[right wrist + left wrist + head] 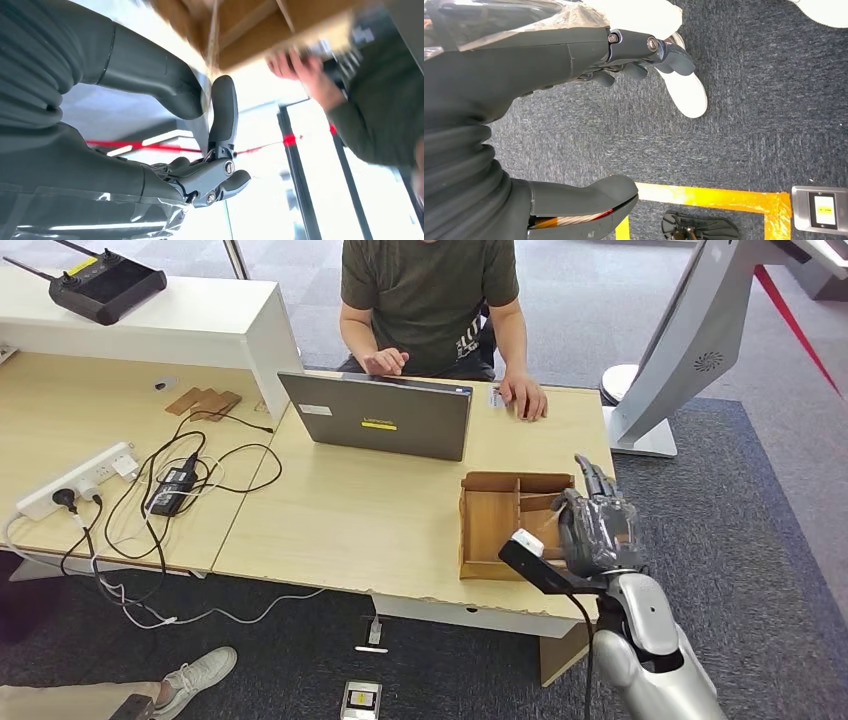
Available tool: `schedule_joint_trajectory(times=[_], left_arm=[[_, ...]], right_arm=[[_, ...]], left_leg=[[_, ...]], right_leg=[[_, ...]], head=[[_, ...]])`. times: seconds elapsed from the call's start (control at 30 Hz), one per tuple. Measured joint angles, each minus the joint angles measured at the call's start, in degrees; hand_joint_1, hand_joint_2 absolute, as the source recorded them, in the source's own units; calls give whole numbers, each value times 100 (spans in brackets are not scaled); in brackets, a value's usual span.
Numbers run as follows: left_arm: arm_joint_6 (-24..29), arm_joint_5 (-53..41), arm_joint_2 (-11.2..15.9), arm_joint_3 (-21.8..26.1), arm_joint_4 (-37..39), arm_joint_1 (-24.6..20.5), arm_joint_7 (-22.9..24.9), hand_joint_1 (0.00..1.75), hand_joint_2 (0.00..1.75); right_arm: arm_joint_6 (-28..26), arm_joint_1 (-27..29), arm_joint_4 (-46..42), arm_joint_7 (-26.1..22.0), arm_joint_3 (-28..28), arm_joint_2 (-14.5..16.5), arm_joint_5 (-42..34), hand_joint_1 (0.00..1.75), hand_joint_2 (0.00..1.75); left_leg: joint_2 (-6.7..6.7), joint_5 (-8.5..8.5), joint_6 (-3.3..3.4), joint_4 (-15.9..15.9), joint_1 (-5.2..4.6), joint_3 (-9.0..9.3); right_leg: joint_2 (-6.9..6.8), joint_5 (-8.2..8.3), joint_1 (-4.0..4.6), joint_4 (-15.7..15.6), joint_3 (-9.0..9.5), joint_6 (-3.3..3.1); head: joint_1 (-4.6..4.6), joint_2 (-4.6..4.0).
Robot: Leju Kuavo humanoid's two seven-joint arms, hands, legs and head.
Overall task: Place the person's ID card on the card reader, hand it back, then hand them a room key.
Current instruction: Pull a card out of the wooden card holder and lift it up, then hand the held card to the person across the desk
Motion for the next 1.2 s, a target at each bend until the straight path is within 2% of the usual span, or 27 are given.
schedule_joint_trajectory(times=[0.13,0.33,0.53,0.67,0.93,1.2], left_arm=[[-10,-89,0,-2,-1,-43,32,0,175],[-72,-330,-8,-10,-5,-258,241,0,175],[-105,-562,-73,-25,-23,-560,464,0,175],[-107,-630,-124,-33,-33,-674,507,0,175],[-146,-716,-199,-63,-37,-788,613,0,175],[-157,-723,-203,-64,-37,-793,607,0,175]], right_arm=[[-81,-144,-394,-174,-109,2,-75,175,175],[438,-716,-369,-323,-118,206,-452,175,175],[576,-1572,426,-314,-11,590,-242,175,175],[565,-1947,1046,-269,93,816,-70,175,175],[500,-2327,2085,-251,213,1122,-94,175,175],[451,-2454,2655,-271,278,1229,-127,175,175]], left_leg=[[1,2,-1,0,0,0],[0,14,-3,-1,0,-6],[-3,28,-6,-1,1,-15],[-4,29,-6,0,1,-16],[-4,28,-6,0,1,-20],[-3,29,-6,0,1,-21]], right_leg=[[0,1,0,1,0,-1],[0,10,0,4,-3,-1],[-2,19,1,7,-8,1],[-2,21,1,7,-10,1],[-2,21,0,6,-16,1],[-2,21,0,6,-19,1]], head=[[0,0],[0,0],[1,0],[1,0],[0,0],[1,0]])
